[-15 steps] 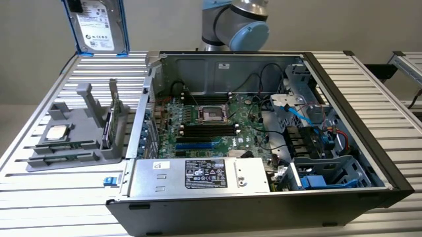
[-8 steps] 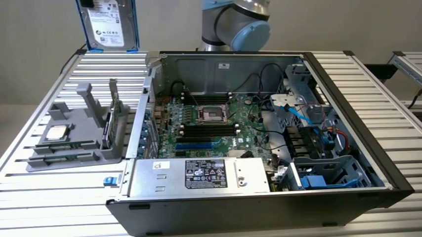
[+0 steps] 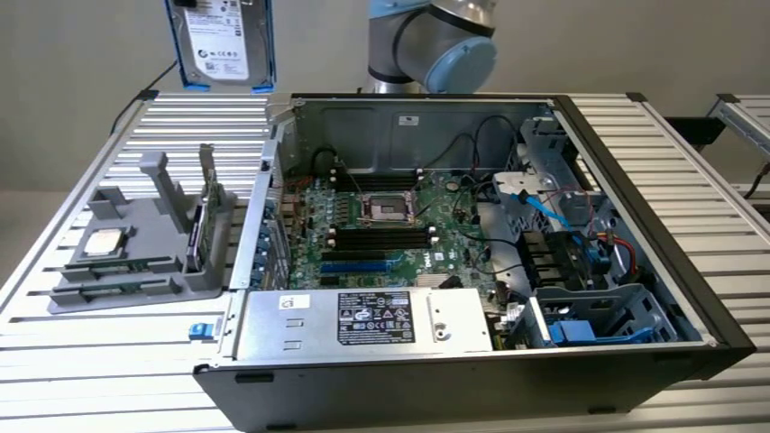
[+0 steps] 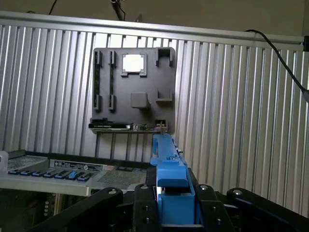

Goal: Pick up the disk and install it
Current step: 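Pick up the disk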

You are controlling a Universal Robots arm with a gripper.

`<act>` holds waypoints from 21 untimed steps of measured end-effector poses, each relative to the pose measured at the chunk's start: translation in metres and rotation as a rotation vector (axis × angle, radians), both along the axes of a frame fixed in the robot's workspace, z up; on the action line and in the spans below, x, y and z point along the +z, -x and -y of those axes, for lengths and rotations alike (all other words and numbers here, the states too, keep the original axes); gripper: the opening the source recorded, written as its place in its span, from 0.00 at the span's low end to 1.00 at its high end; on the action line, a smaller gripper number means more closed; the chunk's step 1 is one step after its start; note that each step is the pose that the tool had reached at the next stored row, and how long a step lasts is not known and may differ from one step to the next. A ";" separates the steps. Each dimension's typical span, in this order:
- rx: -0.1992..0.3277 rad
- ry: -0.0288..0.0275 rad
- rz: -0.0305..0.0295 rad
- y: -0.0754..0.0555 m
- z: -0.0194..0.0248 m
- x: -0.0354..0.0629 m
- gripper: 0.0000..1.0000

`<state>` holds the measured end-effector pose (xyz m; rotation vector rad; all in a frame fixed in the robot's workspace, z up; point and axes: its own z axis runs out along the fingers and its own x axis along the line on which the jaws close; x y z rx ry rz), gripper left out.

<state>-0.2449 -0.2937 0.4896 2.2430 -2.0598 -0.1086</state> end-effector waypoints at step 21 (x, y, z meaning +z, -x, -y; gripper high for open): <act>0.000 0.0255 0.0294 -0.056 0.0067 0.0062 0.33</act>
